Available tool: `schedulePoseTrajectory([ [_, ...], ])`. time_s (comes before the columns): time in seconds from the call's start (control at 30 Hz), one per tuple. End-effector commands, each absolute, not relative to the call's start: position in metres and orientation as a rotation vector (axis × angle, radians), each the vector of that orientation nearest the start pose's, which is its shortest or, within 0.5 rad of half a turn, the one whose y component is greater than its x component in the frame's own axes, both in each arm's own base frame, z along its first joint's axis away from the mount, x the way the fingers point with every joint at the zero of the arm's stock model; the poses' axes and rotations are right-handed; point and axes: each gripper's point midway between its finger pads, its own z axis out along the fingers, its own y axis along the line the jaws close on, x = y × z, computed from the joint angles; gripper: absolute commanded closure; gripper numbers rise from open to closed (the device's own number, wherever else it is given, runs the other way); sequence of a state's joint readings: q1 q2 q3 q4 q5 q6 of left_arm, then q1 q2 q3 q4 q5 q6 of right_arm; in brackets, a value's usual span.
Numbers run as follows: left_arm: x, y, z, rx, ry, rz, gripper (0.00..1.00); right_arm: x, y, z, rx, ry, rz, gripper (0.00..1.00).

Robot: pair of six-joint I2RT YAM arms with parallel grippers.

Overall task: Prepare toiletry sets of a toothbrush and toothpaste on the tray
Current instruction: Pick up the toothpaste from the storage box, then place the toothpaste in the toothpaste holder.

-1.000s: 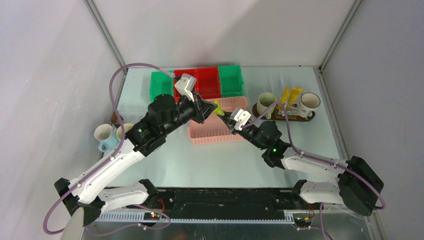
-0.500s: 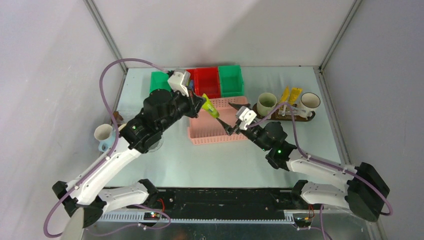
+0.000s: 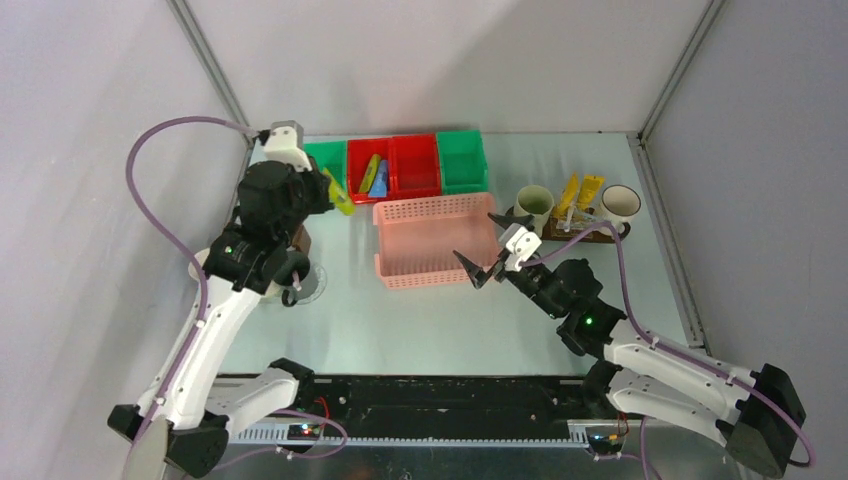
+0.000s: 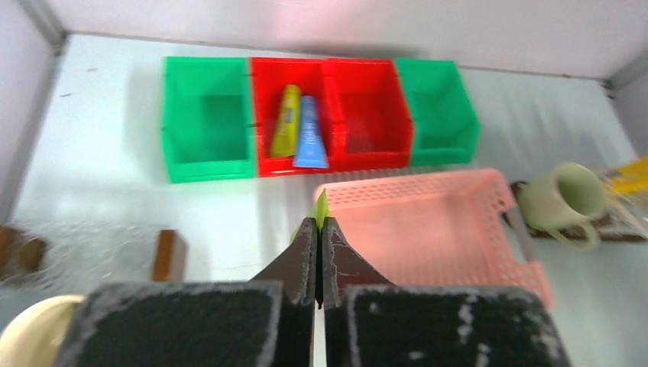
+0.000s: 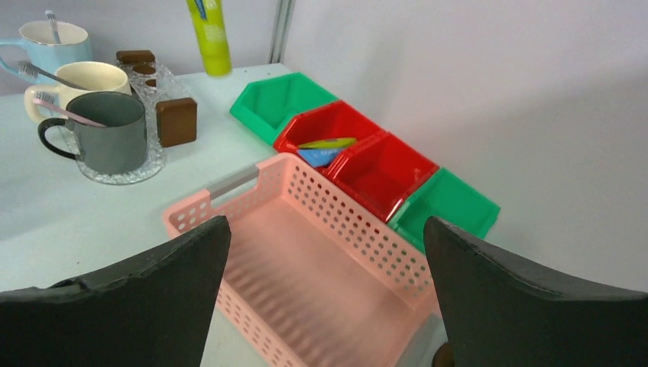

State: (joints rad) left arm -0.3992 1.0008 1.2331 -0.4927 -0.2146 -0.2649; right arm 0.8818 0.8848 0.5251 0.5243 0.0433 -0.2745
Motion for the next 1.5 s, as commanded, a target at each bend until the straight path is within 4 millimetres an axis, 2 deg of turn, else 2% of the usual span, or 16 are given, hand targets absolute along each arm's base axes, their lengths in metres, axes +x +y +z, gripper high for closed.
schedulePoseTrajectory([
  [0.0, 0.313, -0.051, 0.377, -0.139, 1.745, -0.116, 1.0, 0.238, 0.25, 0.274, -0.685, 1.267, 0.493, 0.01],
  [0.27, 0.318, 0.035, 0.36, -0.437, 1.702, 0.131, 1.0, 0.234, 0.238, 0.261, -0.665, 1.281, 0.508, 0.0],
  [0.4, 0.316, 0.081, 0.34, -0.618, 1.664, 0.232, 1.0, 0.236, 0.231, 0.262, -0.63, 1.282, 0.492, 0.0],
  [0.5, 0.319, 0.103, 0.329, -0.716, 1.627, 0.267, 1.0, 0.237, 0.227, 0.261, -0.594, 1.284, 0.493, 0.01],
  [0.53, 0.319, 0.111, 0.319, -0.742, 1.634, 0.281, 1.0, 0.237, 0.227, 0.263, -0.58, 1.274, 0.498, 0.01],
  [0.57, 0.323, 0.115, 0.318, -0.759, 1.613, 0.27, 1.0, 0.237, 0.226, 0.26, -0.576, 1.277, 0.499, 0.01],
  [0.6, 0.324, 0.122, 0.306, -0.782, 1.625, 0.279, 1.0, 0.238, 0.226, 0.262, -0.567, 1.268, 0.499, 0.01],
  [0.63, 0.327, 0.125, 0.305, -0.799, 1.607, 0.269, 1.0, 0.239, 0.225, 0.261, -0.563, 1.266, 0.495, 0.0],
  [0.67, 0.328, 0.131, 0.295, -0.825, 1.614, 0.283, 1.0, 0.24, 0.223, 0.261, -0.56, 1.267, 0.482, 0.01],
  [0.7, 0.33, 0.136, 0.295, -0.836, 1.595, 0.287, 1.0, 0.24, 0.223, 0.261, -0.56, 1.266, 0.475, 0.0],
  [0.73, 0.331, 0.141, 0.284, -0.855, 1.602, 0.299, 1.0, 0.242, 0.221, 0.261, -0.556, 1.267, 0.463, 0.0],
  [0.77, 0.333, 0.146, 0.285, -0.864, 1.576, 0.3, 1.0, 0.242, 0.22, 0.26, -0.553, 1.271, 0.457, 0.01],
  [0.83, 0.336, 0.154, 0.273, -0.887, 1.569, 0.31, 1.0, 0.243, 0.218, 0.26, -0.55, 1.271, 0.447, 0.01],
  [1.1, 0.349, 0.174, 0.267, -0.898, 1.53, 0.365, 1.0, 0.244, 0.218, 0.257, -0.556, 1.271, 0.443, 0.01],
  [1.47, 0.354, 0.183, 0.245, -0.943, 1.544, 0.39, 1.0, 0.247, 0.215, 0.257, -0.539, 1.272, 0.429, 0.0],
])
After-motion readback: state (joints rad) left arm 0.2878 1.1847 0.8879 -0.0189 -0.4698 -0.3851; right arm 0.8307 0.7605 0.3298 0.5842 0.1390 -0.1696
